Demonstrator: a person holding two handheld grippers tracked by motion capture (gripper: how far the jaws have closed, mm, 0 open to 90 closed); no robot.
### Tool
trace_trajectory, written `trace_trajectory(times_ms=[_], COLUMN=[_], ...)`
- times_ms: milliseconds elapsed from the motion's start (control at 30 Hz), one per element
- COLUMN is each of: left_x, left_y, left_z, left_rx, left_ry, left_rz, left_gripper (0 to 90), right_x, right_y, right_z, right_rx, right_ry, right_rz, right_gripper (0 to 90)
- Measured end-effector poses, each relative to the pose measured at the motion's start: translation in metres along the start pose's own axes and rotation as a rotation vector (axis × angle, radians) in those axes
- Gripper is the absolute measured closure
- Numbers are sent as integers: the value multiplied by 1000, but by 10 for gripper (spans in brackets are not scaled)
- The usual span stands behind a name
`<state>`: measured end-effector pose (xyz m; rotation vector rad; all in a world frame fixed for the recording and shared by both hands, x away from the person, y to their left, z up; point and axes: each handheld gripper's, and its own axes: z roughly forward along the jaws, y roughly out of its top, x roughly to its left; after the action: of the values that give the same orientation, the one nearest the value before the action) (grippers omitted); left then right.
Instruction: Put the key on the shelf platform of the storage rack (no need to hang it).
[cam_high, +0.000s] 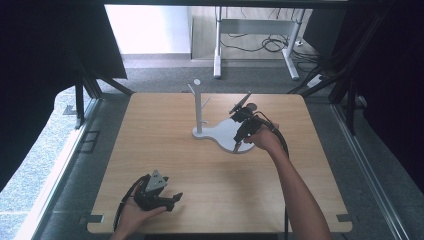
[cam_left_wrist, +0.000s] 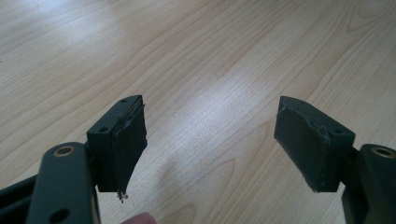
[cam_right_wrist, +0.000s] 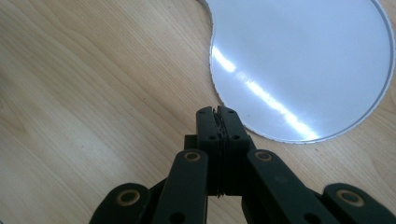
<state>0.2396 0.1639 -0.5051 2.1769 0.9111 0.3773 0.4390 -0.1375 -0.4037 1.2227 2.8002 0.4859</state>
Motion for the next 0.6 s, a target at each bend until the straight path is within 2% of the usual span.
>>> trace_trajectory(times_ms=[267,467,600], left_x=[1,2,2], left_y=[0,0,0], left_z=[-1,-1,-2], left_rx=[2,2,-2], left_ry=[2,4,4], left_rz=[3,5,4], left_gripper=[254,254,254], right_x=[-4,-7,-11], right_y=[7,14,19], right_z=[2,6,9], right_rx=[1,15,21], right_ry=[0,-15,-17], right_rz=[14,1,15], right_gripper=[898,898,898])
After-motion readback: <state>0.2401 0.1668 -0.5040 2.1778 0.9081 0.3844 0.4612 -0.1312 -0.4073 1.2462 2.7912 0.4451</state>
